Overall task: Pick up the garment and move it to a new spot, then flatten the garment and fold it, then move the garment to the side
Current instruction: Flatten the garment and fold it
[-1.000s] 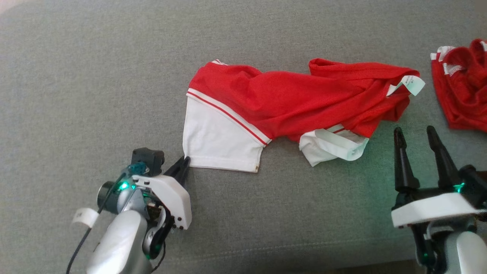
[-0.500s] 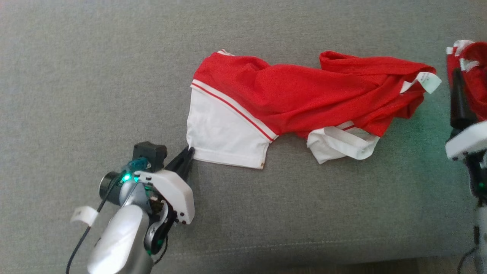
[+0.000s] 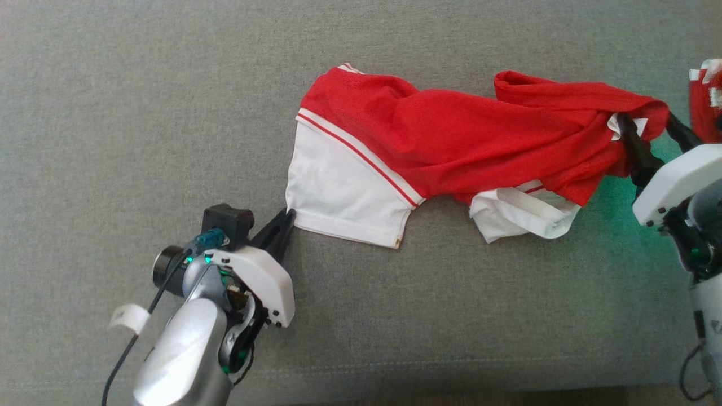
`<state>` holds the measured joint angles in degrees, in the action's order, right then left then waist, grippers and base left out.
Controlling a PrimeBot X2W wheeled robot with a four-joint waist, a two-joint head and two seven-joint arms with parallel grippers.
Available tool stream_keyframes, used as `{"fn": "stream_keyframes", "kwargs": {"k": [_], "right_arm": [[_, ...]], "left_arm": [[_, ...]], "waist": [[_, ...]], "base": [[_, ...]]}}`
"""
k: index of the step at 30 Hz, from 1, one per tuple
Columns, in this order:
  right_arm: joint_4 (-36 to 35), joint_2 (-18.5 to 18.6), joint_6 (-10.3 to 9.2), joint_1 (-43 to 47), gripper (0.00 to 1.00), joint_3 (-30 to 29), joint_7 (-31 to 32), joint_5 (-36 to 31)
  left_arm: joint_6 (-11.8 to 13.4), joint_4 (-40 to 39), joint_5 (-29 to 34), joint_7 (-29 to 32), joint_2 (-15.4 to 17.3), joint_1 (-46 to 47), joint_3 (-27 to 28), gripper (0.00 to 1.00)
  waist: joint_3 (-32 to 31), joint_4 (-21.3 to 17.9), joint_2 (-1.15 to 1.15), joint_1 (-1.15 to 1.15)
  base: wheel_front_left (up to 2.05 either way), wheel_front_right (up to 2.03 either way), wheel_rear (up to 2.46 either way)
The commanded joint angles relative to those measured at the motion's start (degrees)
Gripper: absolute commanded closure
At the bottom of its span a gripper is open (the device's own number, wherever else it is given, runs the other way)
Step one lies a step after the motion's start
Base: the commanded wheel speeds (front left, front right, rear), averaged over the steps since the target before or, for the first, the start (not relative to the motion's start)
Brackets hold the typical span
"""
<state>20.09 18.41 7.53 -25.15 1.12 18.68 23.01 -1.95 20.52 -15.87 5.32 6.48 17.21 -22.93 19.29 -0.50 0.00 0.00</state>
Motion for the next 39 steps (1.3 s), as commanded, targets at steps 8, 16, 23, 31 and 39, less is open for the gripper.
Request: {"fn": "stream_keyframes", "kwargs": {"k": [8, 16, 23, 31, 39], "right_arm": [[-3.6, 3.0, -0.04, -0.6, 1.00, 1.6, -3.5, 1.3], [-13.3, 3.0, -0.04, 4.5, 1.00, -1.6, -6.1, 0.8], [-24.4, 1.3, -0.04, 7.4, 1.00, -5.1, -2.6, 0.6], [-34.9, -1.1, -0.04, 5.8, 1.00, -8.9, 5.6, 4.8], [-36.5, -1.9, -0.04, 4.0, 1.00, -10.9, 10.9, 7.4]], "left_arm": [[1.7, -2.7, 0.1, -5.2, 2.0, 1.6, 3.3, 1.00], [4.4, -14.3, 1.9, -16.4, 4.8, 2.1, 7.3, 1.00], [5.1, -28.1, 4.7, -18.6, 8.5, 7.8, 10.0, 1.00], [4.2, -35.2, 7.1, -13.6, 12.2, 19.9, 11.7, 1.00], [2.4, -32.5, 6.3, -9.6, 12.2, 25.2, 9.7, 1.00]], "waist": [[-0.9, 0.0, 0.00, 0.00], [-4.5, -0.4, 0.00, 0.00], [-8.8, -0.3, 0.00, 0.00], [-13.4, -1.0, 0.00, 0.00], [-14.8, -1.6, 0.00, 0.00]], "base": [[0.00, 0.00, 0.00], [0.00, 0.00, 0.00], [0.00, 0.00, 0.00], [0.00, 0.00, 0.00], [0.00, 0.00, 0.00]]}}
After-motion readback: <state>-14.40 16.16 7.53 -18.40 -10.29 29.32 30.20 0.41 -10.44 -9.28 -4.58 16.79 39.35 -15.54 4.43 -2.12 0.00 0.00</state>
